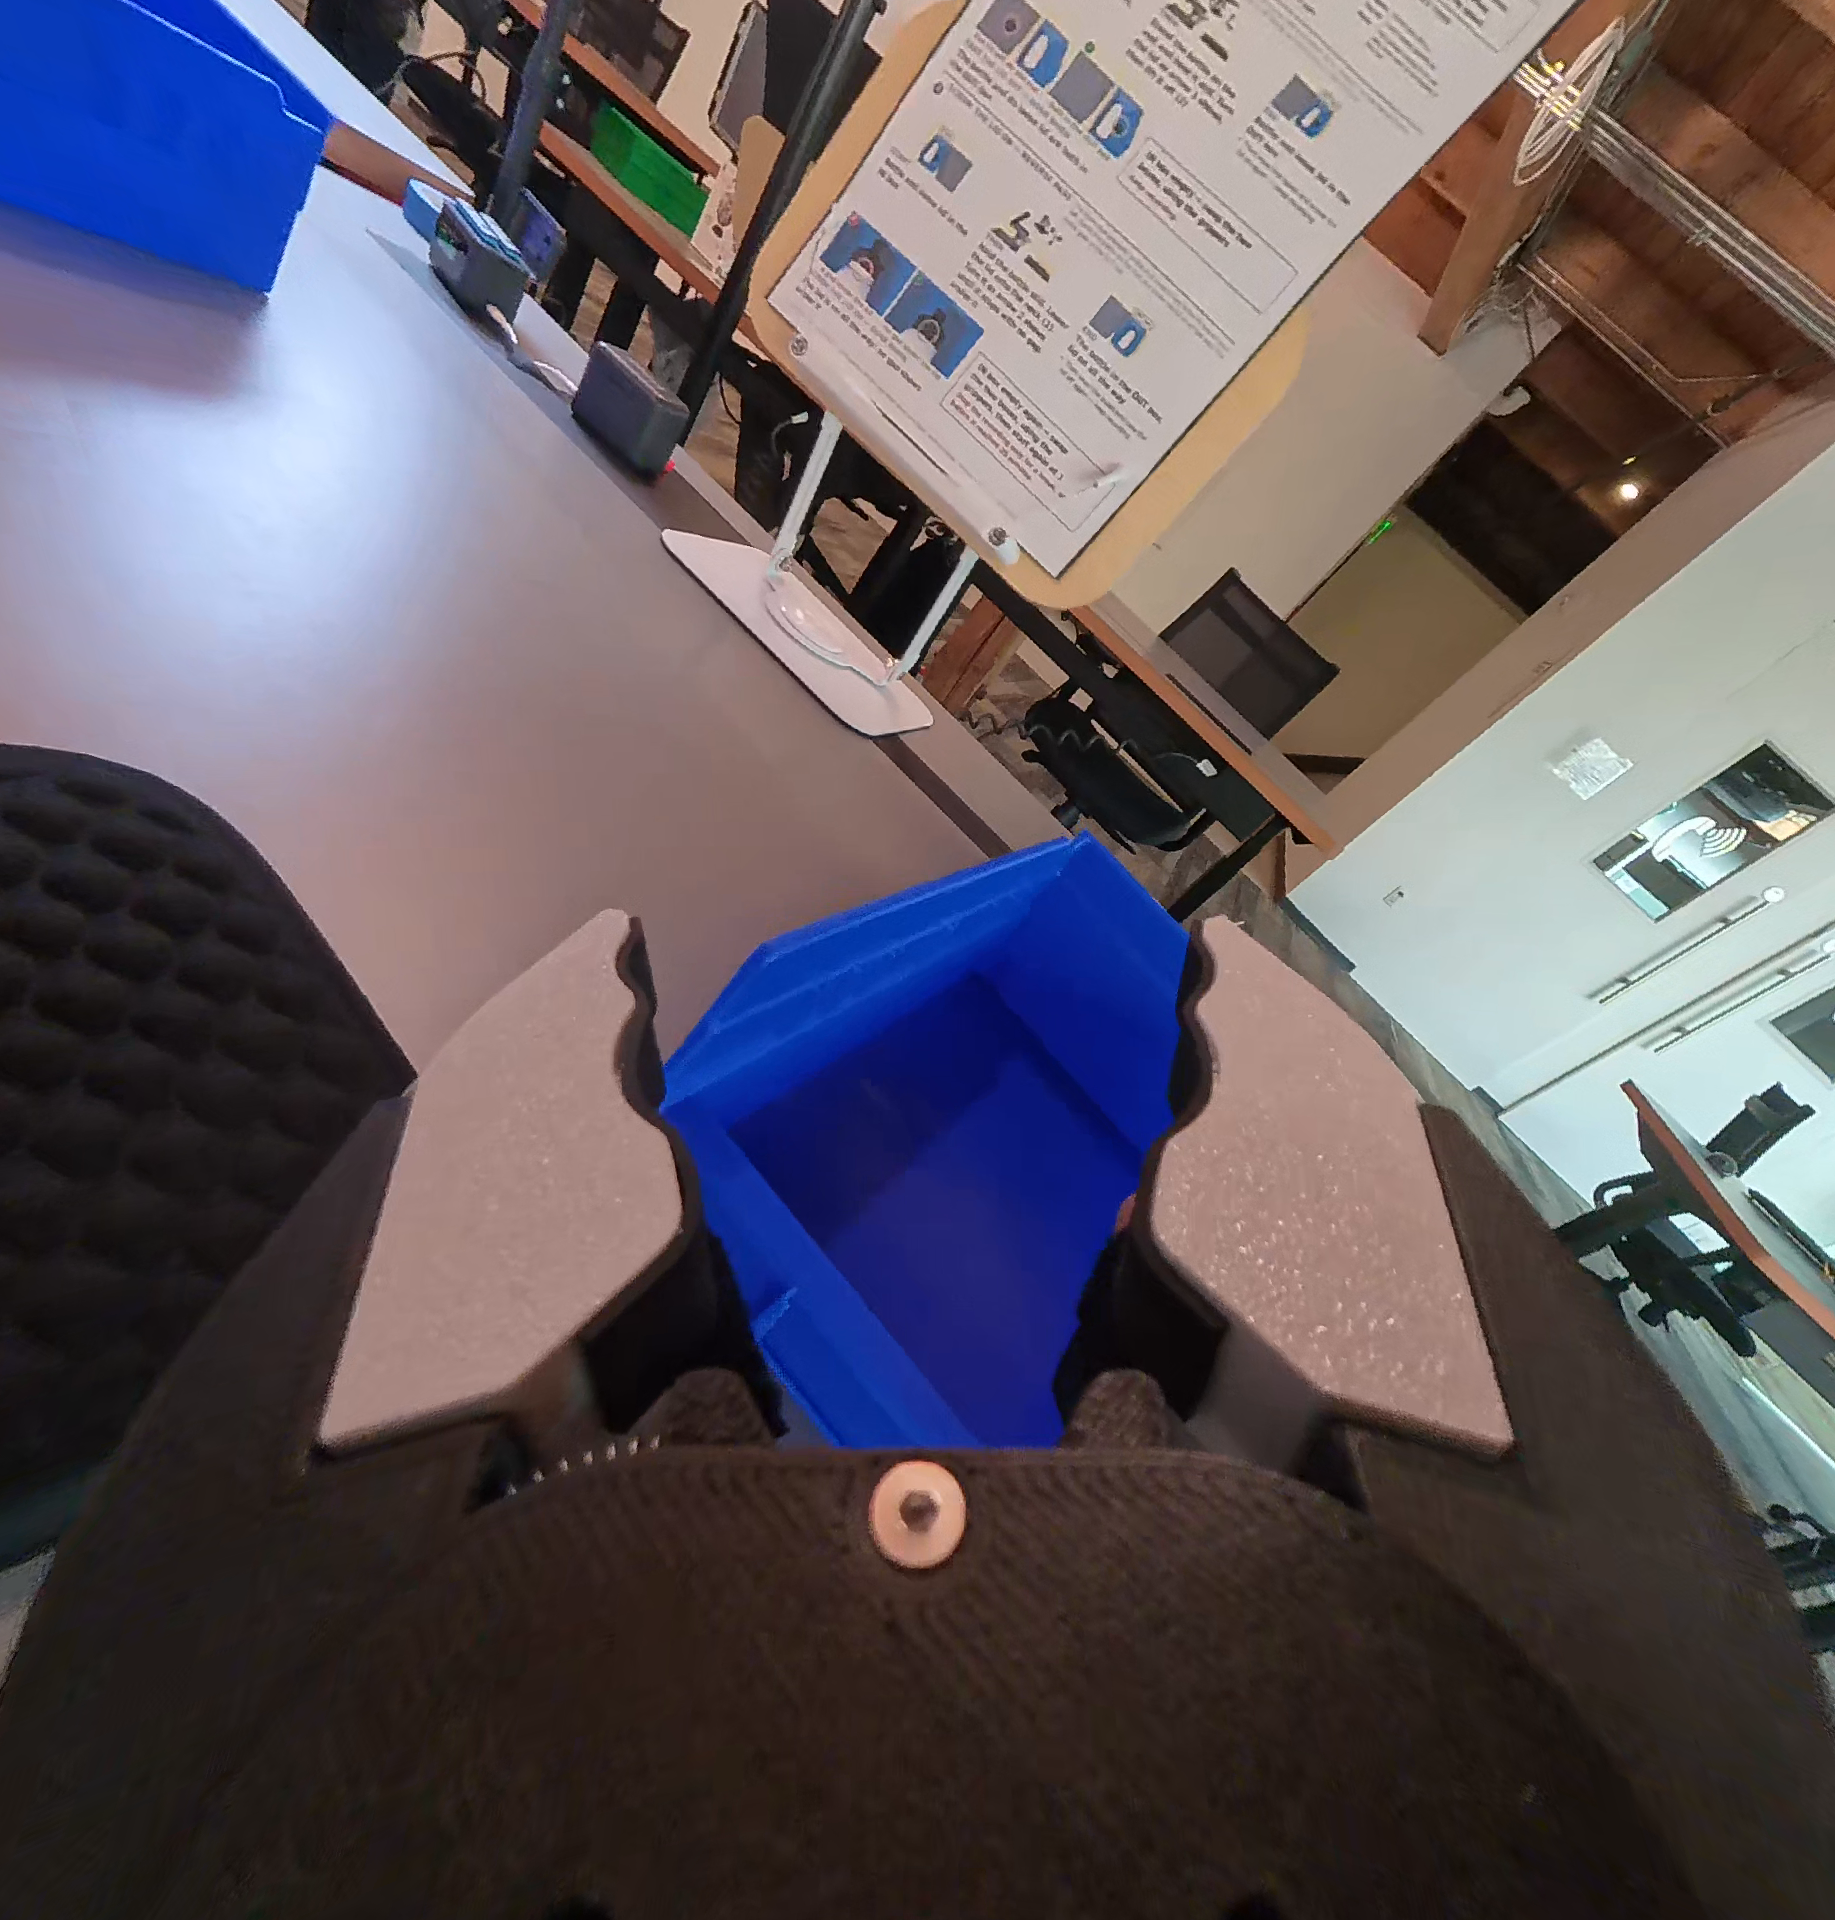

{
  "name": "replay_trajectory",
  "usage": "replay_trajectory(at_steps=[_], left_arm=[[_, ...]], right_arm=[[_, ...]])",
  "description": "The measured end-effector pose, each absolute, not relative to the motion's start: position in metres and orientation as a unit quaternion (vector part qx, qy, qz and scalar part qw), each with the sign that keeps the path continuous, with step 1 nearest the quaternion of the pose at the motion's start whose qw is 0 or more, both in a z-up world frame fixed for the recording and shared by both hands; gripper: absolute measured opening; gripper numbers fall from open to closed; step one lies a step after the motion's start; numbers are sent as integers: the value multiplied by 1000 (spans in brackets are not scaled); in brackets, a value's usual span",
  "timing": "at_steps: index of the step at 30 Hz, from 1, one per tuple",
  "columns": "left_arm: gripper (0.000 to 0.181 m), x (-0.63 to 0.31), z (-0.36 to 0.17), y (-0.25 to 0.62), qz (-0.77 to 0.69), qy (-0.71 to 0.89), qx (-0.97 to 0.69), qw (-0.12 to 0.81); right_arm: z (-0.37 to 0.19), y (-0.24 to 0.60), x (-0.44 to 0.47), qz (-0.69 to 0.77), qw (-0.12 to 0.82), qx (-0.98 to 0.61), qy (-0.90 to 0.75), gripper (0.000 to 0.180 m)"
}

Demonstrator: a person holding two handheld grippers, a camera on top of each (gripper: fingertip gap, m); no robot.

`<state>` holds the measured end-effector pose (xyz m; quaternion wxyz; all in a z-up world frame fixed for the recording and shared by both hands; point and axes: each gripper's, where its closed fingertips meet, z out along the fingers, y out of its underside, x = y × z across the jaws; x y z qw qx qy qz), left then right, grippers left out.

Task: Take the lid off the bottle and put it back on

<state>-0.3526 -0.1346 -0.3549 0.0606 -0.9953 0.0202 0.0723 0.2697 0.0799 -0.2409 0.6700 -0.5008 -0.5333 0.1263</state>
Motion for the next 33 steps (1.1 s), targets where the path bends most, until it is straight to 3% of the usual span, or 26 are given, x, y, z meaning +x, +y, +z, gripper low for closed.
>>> replay_trajectory(at_steps=[10, 13, 17, 19, 27, 33], left_arm=[[102, -273, -129, -139, 167, 83, -838, 513], [103, -209, -95, -139, 119, 140, -781, 597], [103, -120, -119, -117, 16, 220, -751, 622], [103, -84, -149, -97, -23, 245, -747, 618], [103, 21, -249, -47, -148, 316, -757, 552], [103, 47, -252, -45, -163, 340, -733, 566]], right_arm=[[-217, 43, 221, 209, 680, -425, -559, 89], [-209, 30, 202, 223, 678, -408, -569, 82], [-186, 6, 167, 321, 666, -412, -532, 52], [-180, -11, 144, 406, 615, -429, -521, 49], [-194, -61, 59, 514, 476, -445, -557, 93], [-199, -74, 32, 531, 444, -450, -564, 97]])
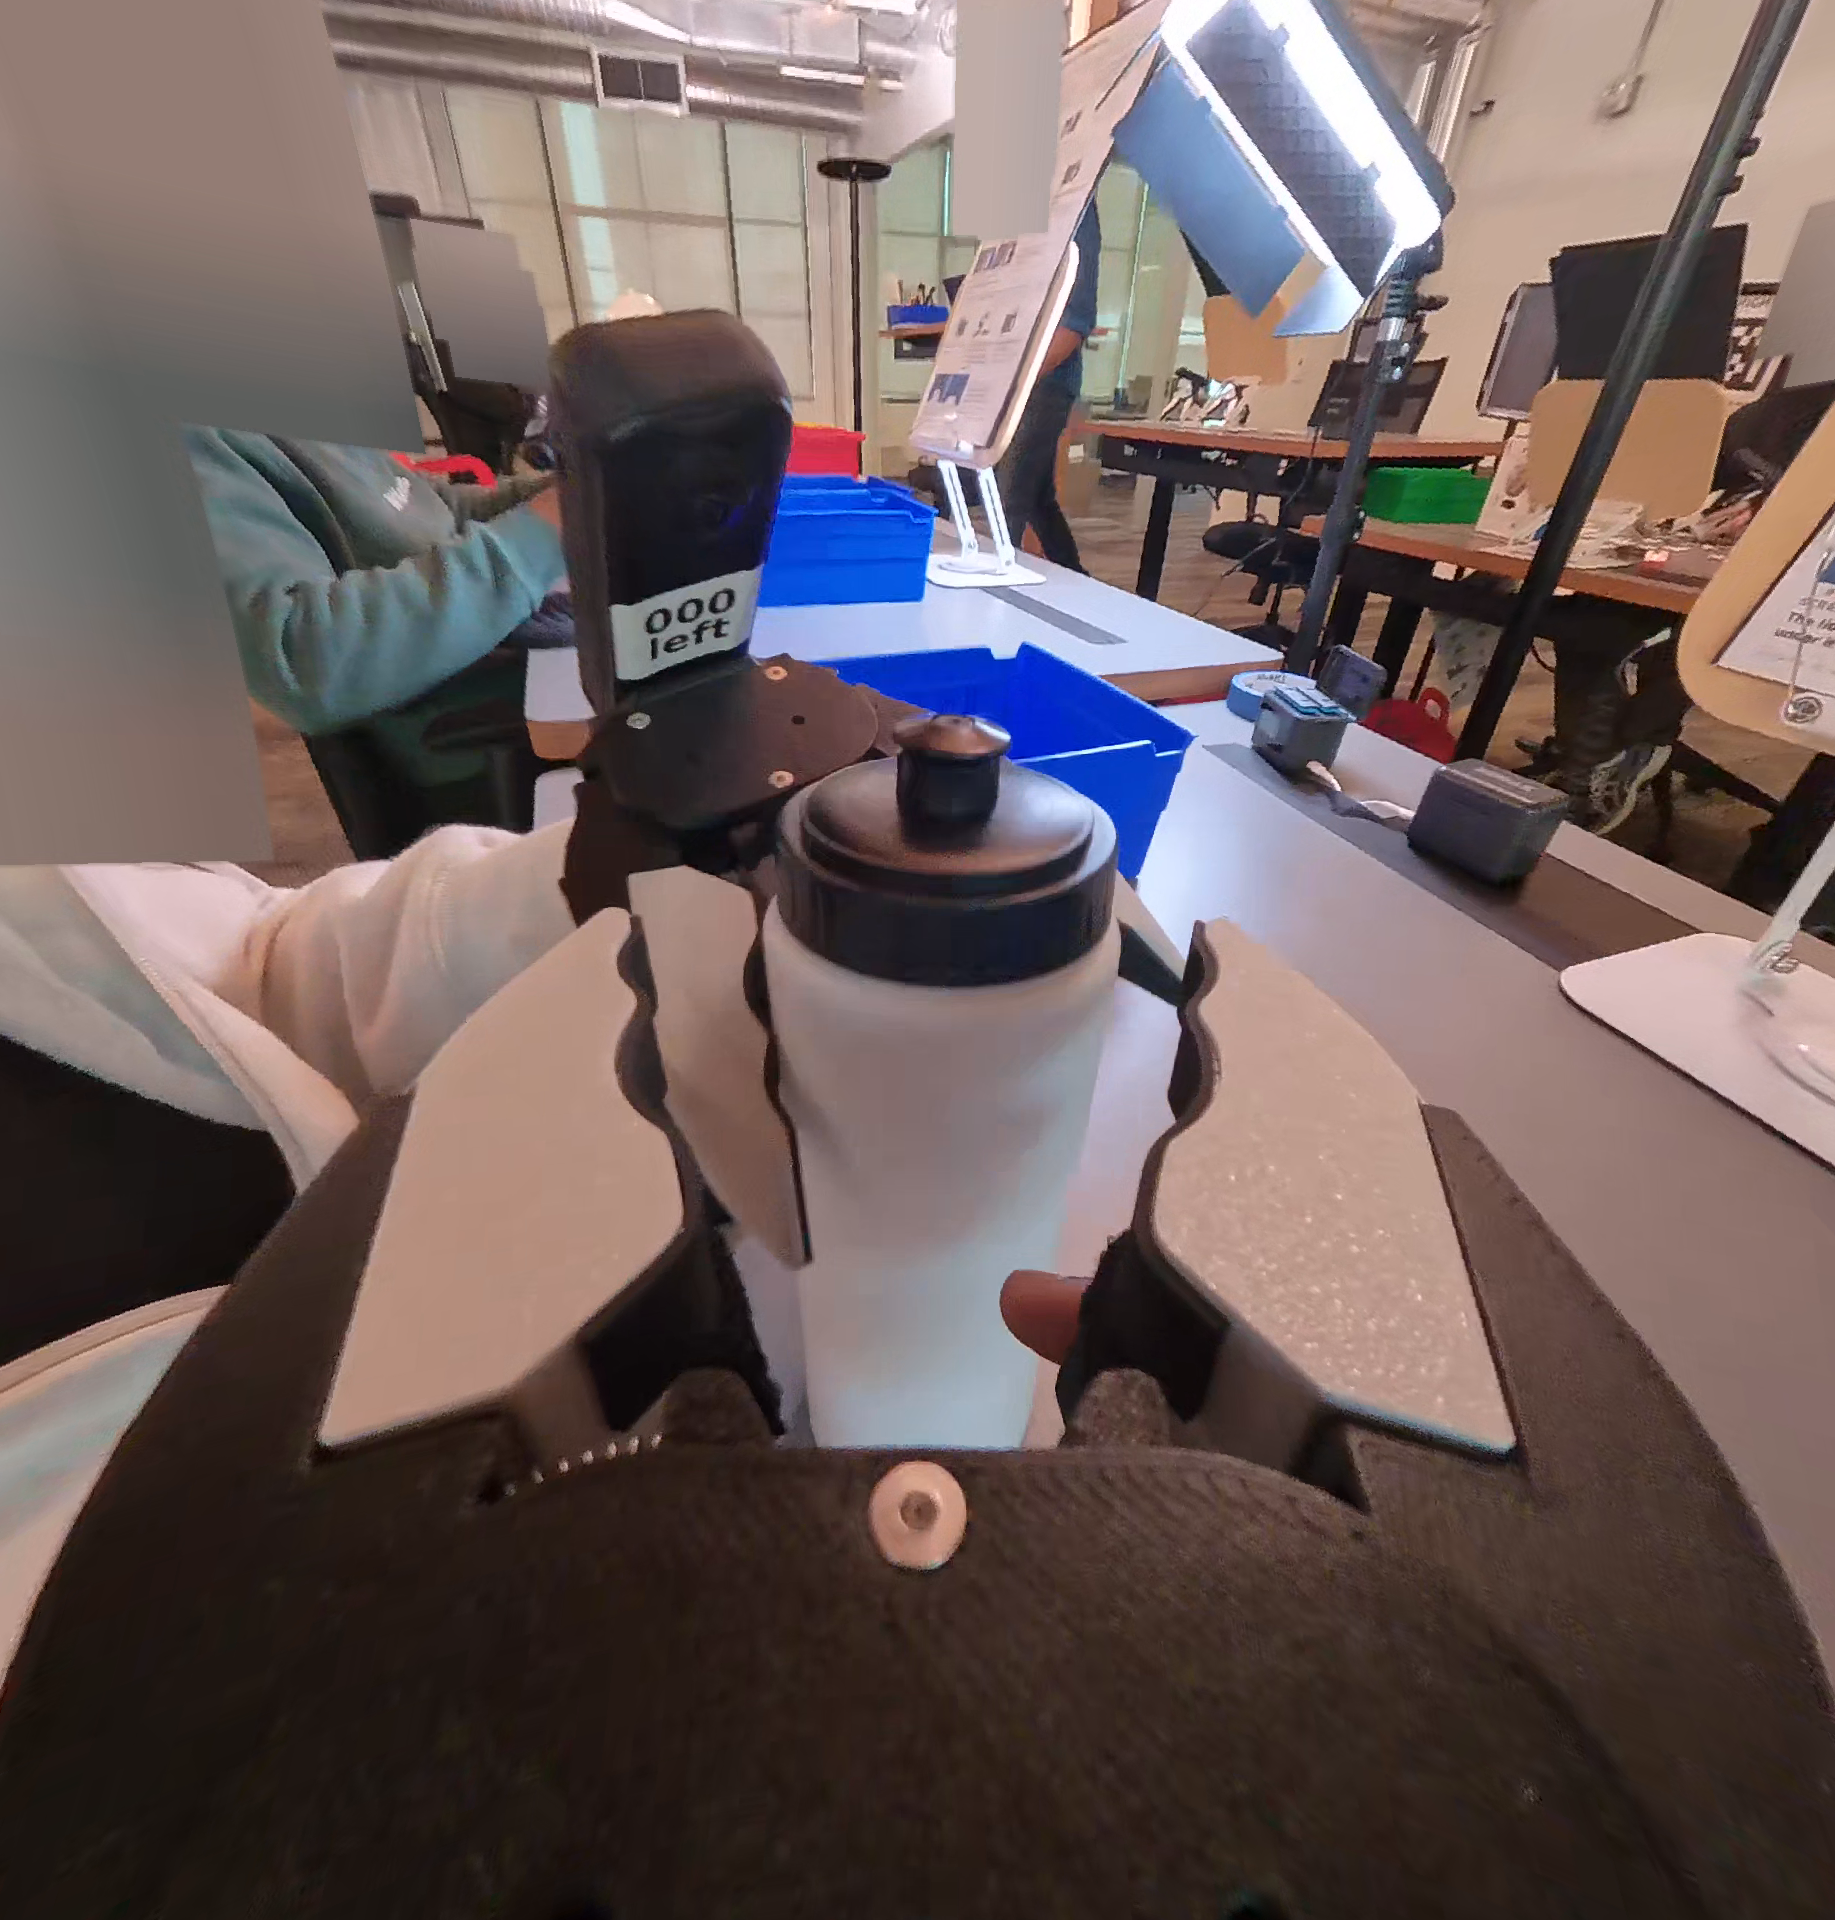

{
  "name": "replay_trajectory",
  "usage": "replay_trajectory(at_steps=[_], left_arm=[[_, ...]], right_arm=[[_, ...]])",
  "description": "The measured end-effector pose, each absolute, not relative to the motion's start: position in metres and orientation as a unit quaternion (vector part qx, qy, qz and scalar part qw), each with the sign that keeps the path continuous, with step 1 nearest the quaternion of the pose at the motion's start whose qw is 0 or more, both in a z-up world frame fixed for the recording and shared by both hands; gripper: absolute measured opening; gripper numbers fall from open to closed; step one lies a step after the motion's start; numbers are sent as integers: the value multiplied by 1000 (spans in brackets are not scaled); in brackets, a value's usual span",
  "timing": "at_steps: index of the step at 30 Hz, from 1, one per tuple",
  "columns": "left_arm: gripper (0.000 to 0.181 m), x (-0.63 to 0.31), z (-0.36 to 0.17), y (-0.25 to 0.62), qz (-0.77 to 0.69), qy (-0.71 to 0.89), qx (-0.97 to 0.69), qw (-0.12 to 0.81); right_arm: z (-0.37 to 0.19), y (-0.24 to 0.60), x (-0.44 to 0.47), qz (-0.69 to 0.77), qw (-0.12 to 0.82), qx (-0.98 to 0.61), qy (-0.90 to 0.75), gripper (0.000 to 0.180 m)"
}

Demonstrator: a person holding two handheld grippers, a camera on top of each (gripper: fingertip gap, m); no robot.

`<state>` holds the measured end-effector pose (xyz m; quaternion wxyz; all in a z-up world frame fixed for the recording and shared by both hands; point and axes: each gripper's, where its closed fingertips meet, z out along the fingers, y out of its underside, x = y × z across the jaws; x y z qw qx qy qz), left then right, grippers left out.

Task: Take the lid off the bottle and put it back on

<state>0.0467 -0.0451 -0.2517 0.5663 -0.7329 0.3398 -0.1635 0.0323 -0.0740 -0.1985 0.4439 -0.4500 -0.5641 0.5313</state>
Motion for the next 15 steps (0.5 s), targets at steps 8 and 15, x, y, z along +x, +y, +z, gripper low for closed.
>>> replay_trajectory(at_steps=[8, 15], left_arm=[[100, 65, -250, -48, -198, 344, -702, 591], [98, 67, -248, -49, -232, 341, -684, 602]], right_arm=[[-203, -76, 21, 472, 443, -456, -611, 76], [-203, -78, 22, 512, 413, -433, -616, 74]])
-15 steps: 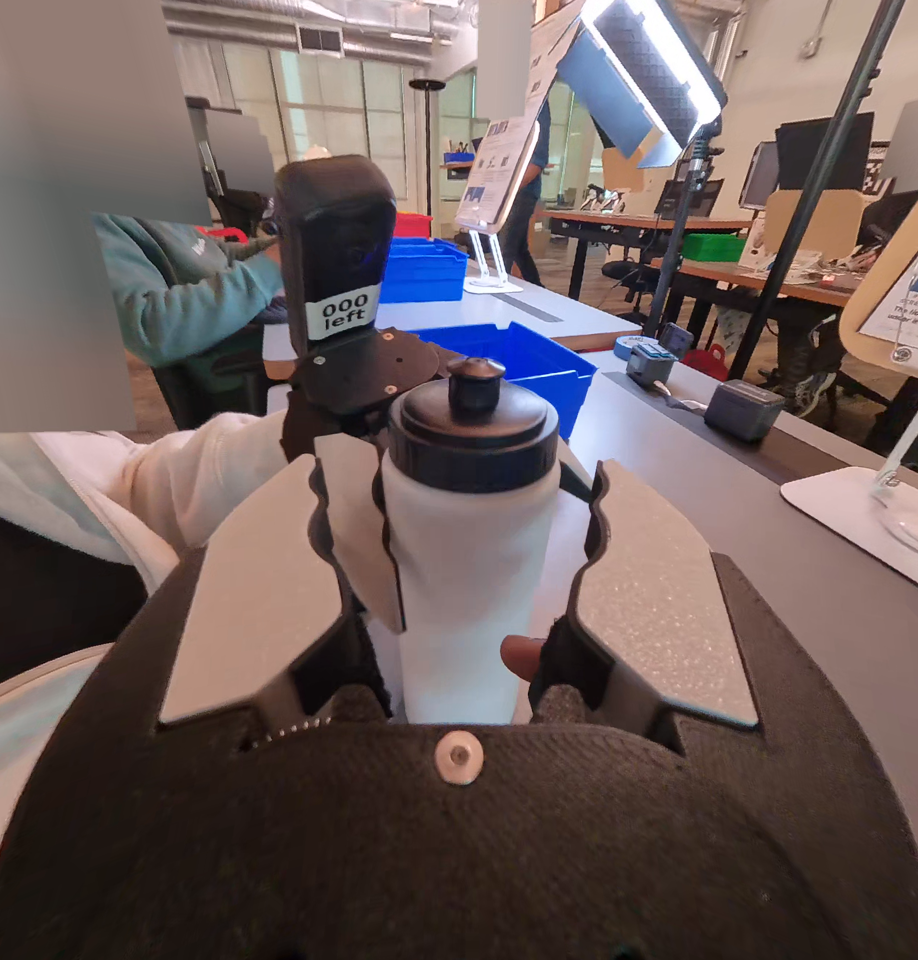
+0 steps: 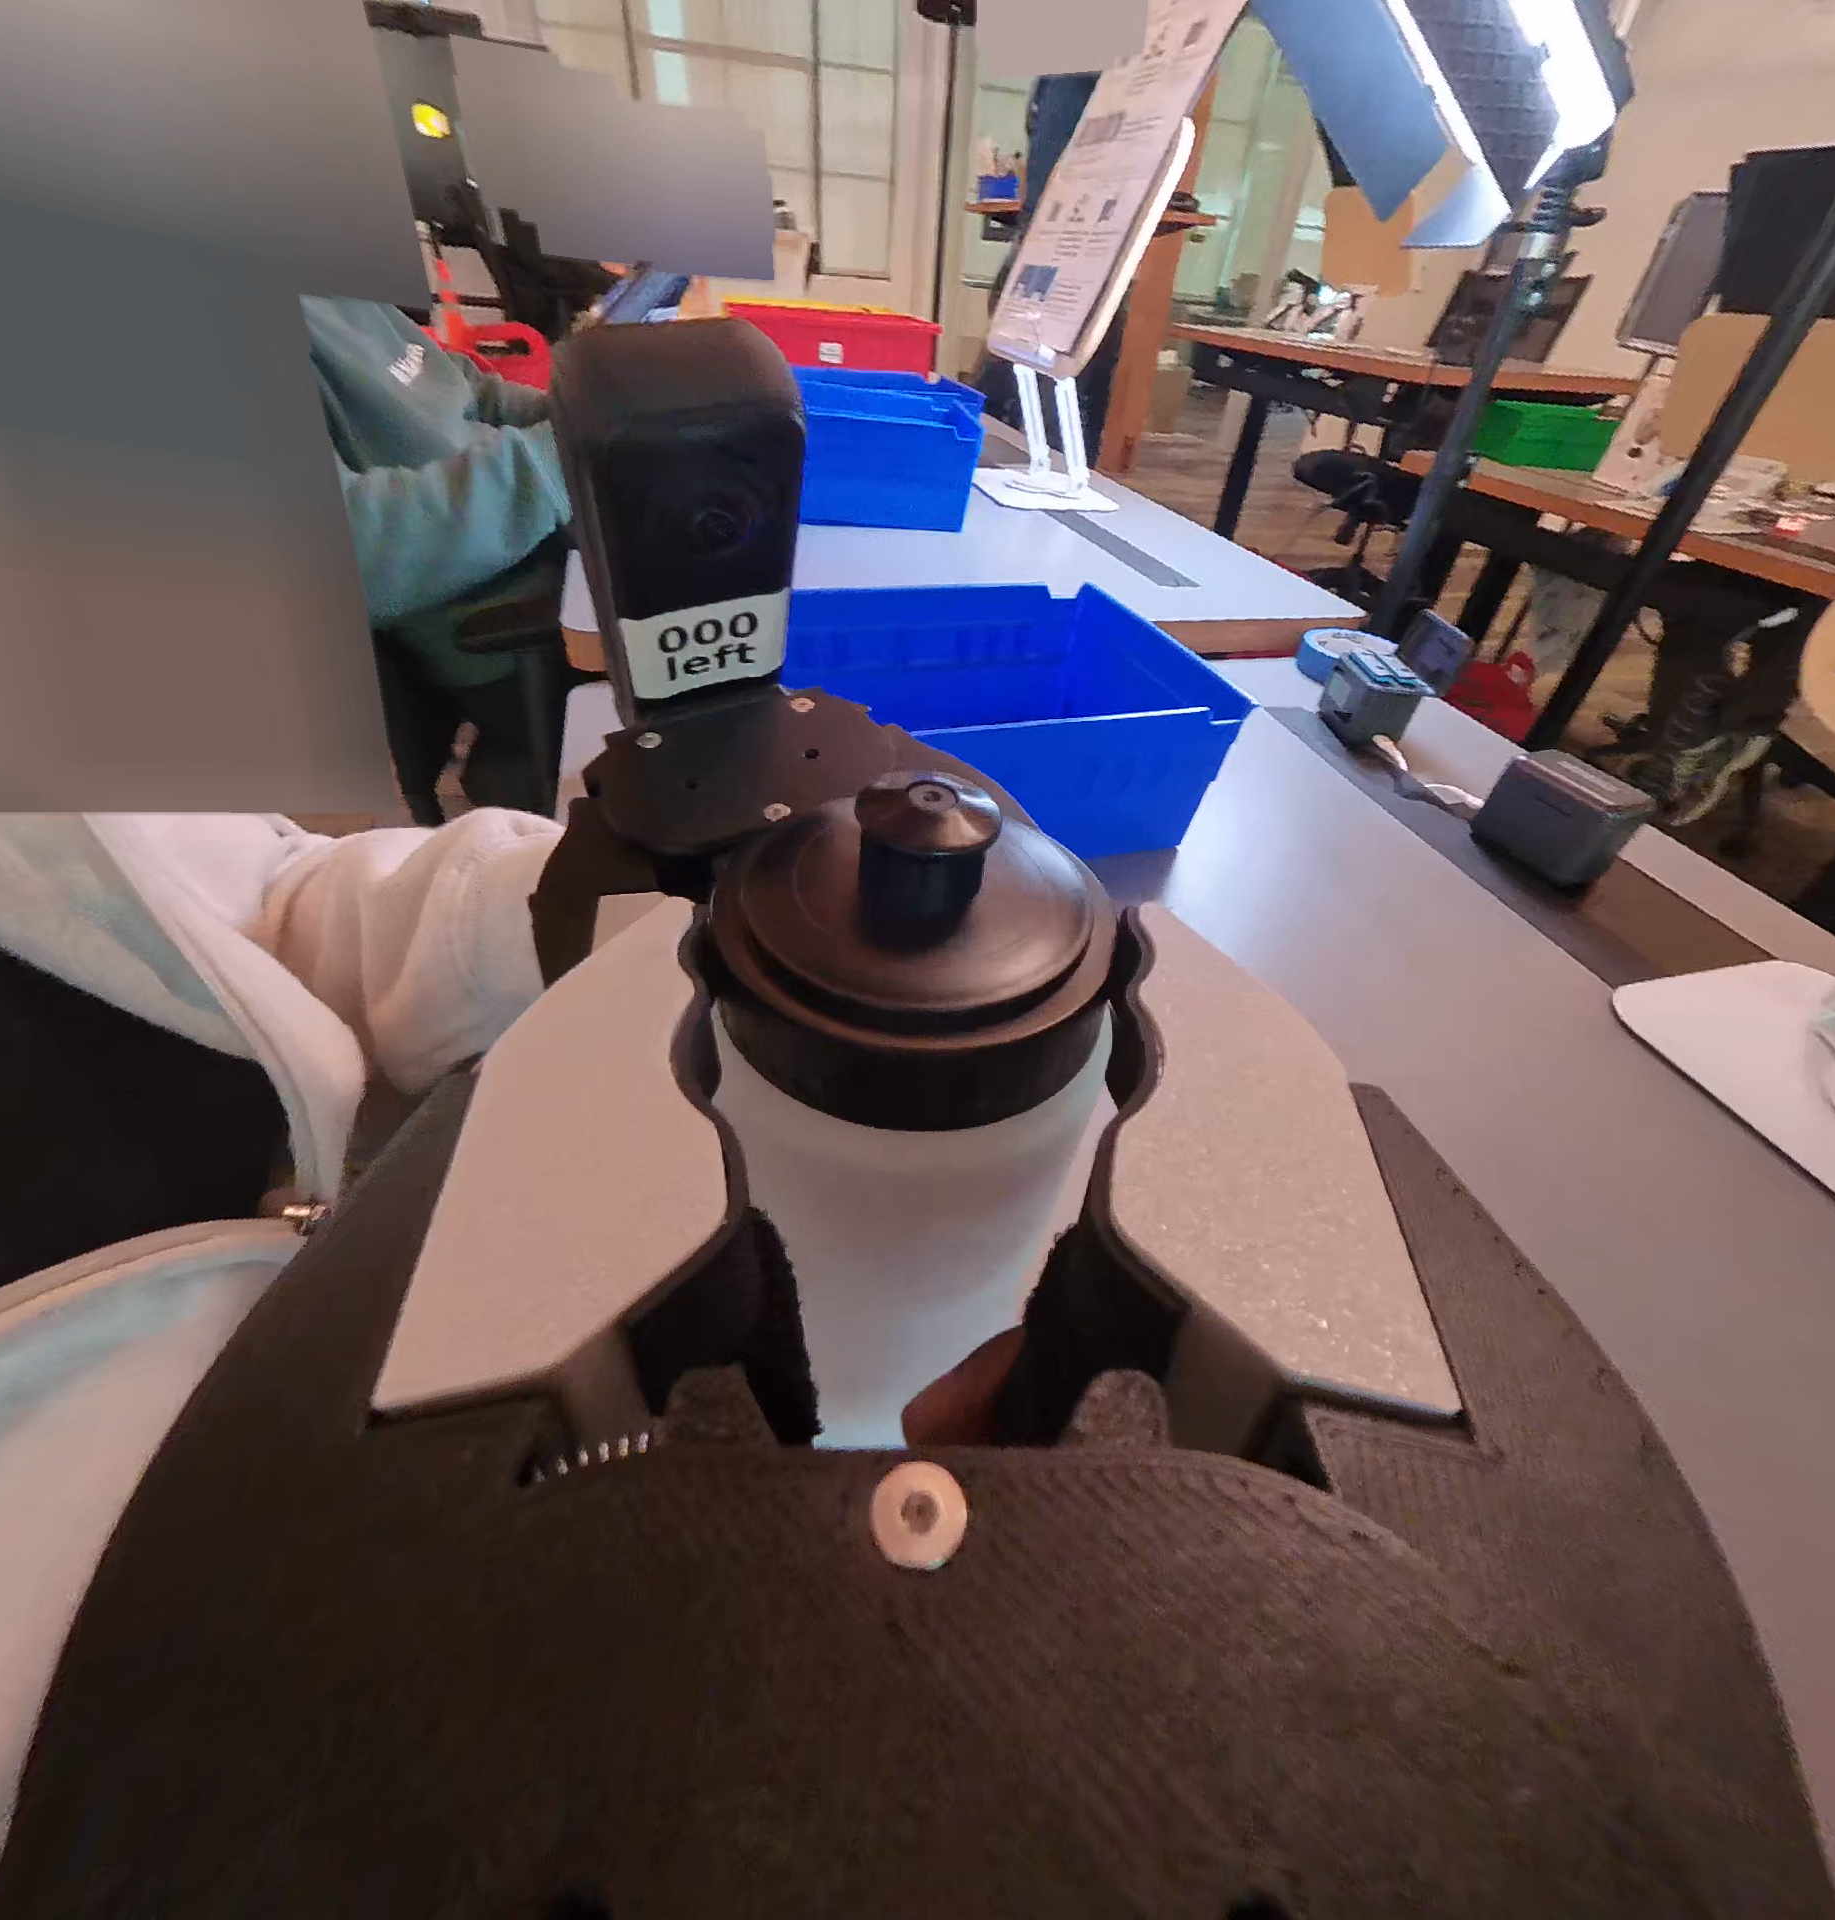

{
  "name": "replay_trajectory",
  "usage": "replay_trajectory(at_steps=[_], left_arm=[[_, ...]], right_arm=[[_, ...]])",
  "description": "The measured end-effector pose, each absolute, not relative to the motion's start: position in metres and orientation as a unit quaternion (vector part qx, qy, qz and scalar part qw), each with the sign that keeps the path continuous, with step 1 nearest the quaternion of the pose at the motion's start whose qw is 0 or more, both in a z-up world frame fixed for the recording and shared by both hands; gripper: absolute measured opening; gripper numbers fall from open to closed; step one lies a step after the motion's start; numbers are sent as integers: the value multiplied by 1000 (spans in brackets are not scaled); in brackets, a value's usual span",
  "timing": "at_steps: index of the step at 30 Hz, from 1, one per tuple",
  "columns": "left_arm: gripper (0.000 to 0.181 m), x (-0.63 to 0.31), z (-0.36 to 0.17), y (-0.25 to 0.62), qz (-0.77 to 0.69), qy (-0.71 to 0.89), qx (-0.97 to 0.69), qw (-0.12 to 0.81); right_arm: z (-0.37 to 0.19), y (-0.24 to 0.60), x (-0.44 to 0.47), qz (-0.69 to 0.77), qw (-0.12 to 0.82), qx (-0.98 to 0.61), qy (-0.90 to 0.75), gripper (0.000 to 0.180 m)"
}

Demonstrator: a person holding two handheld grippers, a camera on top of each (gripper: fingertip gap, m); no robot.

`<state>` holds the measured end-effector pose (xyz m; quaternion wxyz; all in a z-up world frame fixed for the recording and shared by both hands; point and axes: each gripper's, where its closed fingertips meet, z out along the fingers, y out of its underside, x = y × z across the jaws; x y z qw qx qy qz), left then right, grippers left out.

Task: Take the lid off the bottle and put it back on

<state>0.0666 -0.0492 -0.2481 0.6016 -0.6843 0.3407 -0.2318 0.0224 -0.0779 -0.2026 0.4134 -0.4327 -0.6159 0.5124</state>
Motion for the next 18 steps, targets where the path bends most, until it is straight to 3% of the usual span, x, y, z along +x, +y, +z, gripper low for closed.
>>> replay_trajectory(at_steps=[18], left_arm=[[96, 65, -245, -49, -261, 338, -663, 615]], right_arm=[[-200, -78, 26, 608, 345, -338, -630, 71]])
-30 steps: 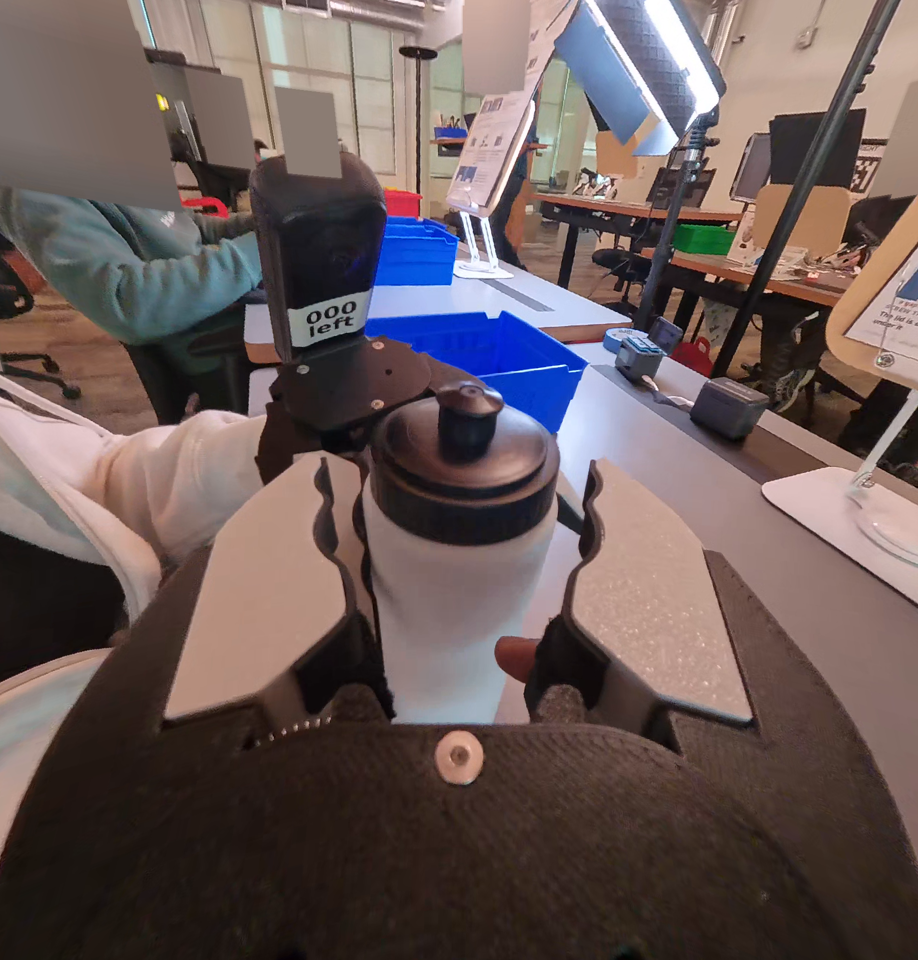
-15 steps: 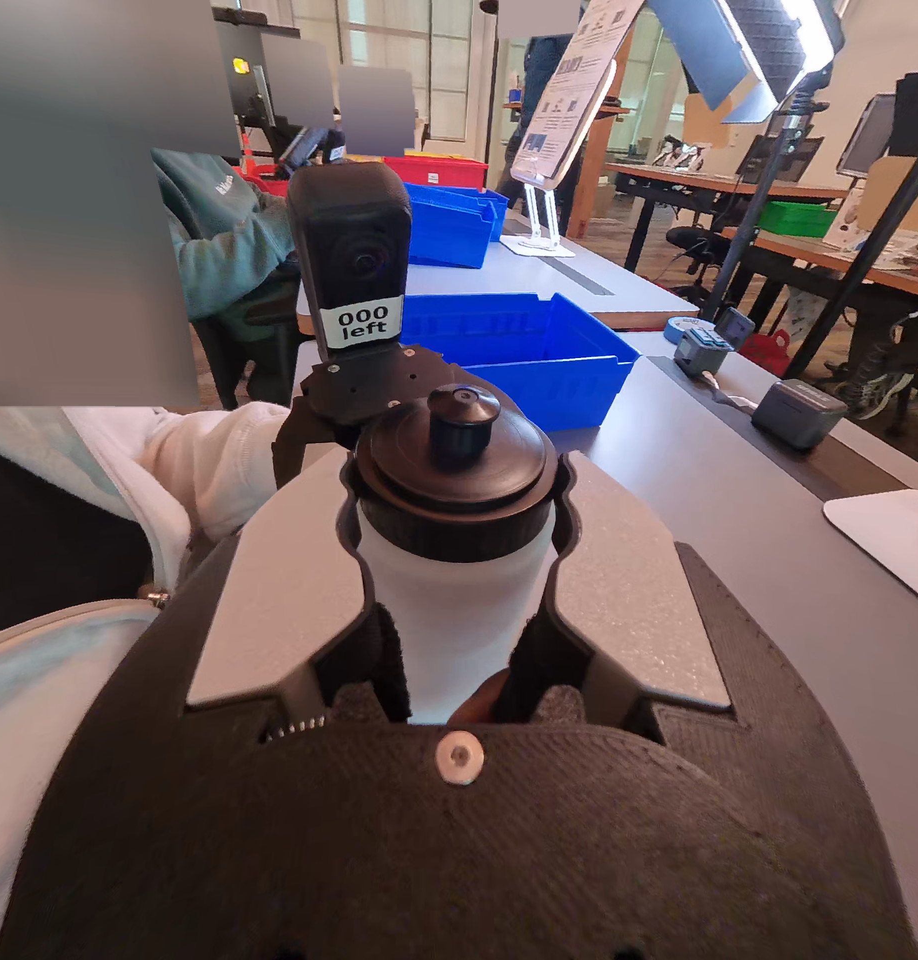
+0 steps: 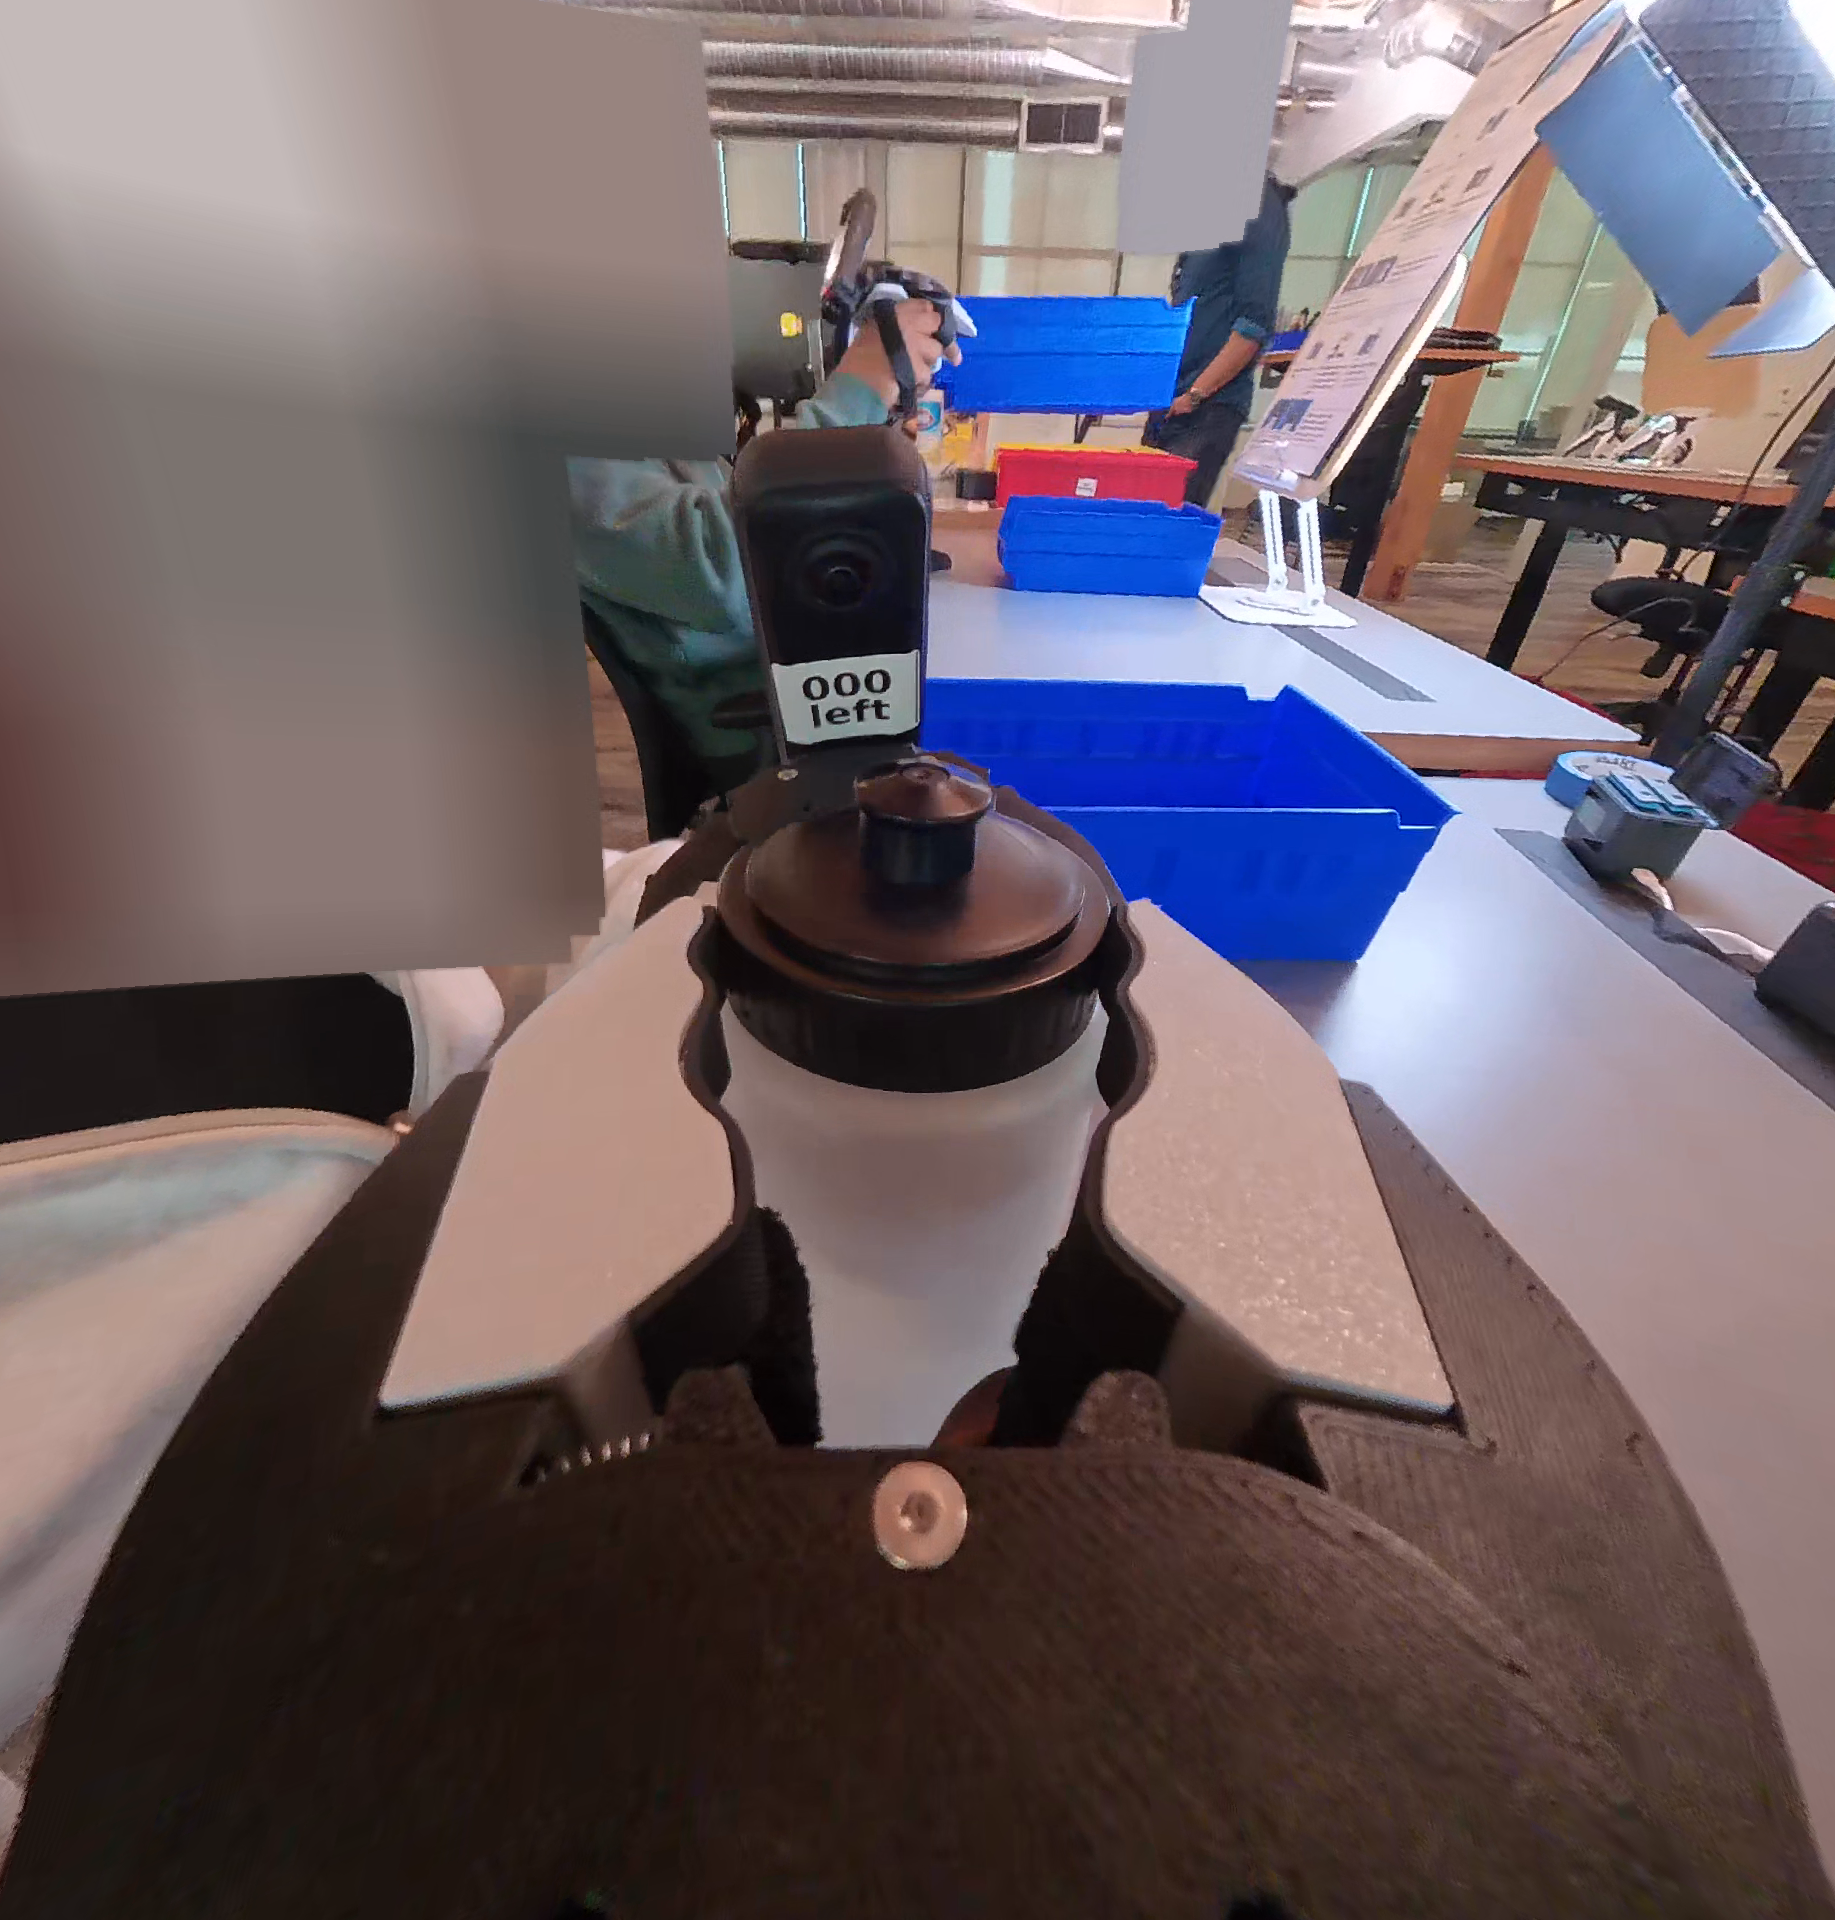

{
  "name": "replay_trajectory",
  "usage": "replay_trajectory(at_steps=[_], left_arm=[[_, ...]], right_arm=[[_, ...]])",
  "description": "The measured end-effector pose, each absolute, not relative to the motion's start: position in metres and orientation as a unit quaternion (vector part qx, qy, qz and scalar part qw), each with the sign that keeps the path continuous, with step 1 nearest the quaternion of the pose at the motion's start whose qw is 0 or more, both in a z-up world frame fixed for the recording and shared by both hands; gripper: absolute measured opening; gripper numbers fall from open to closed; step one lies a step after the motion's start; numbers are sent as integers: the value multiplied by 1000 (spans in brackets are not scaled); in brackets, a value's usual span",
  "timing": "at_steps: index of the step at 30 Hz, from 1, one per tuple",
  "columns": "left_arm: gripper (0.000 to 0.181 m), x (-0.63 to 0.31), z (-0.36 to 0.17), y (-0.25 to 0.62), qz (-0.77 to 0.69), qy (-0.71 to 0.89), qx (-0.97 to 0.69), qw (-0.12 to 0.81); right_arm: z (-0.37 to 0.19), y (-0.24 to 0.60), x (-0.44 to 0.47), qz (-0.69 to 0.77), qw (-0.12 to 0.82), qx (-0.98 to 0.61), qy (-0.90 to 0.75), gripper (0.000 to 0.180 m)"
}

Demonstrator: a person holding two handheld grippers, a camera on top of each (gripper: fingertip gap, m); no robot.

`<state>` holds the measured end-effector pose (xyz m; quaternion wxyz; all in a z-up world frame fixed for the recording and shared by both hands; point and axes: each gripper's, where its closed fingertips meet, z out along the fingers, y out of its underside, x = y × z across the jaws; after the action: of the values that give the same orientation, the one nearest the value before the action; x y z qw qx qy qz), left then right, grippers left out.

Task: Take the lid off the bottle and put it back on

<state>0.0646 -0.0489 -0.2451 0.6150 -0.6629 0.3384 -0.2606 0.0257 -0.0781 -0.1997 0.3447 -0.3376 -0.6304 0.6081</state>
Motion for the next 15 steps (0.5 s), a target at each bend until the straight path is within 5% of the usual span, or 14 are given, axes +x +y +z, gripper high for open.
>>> replay_trajectory(at_steps=[3, 5, 15], left_arm=[[96, 62, -245, -48, -247, 329, -671, 617], [96, 65, -246, -49, -228, 332, -672, 622], [95, 69, -245, -49, -254, 337, -663, 619]], right_arm=[[-200, -78, 21, 595, 354, -383, -612, 72], [-196, -80, 18, 579, 381, -420, -586, 95], [-202, -82, 13, 549, 392, -424, -604, 78]])
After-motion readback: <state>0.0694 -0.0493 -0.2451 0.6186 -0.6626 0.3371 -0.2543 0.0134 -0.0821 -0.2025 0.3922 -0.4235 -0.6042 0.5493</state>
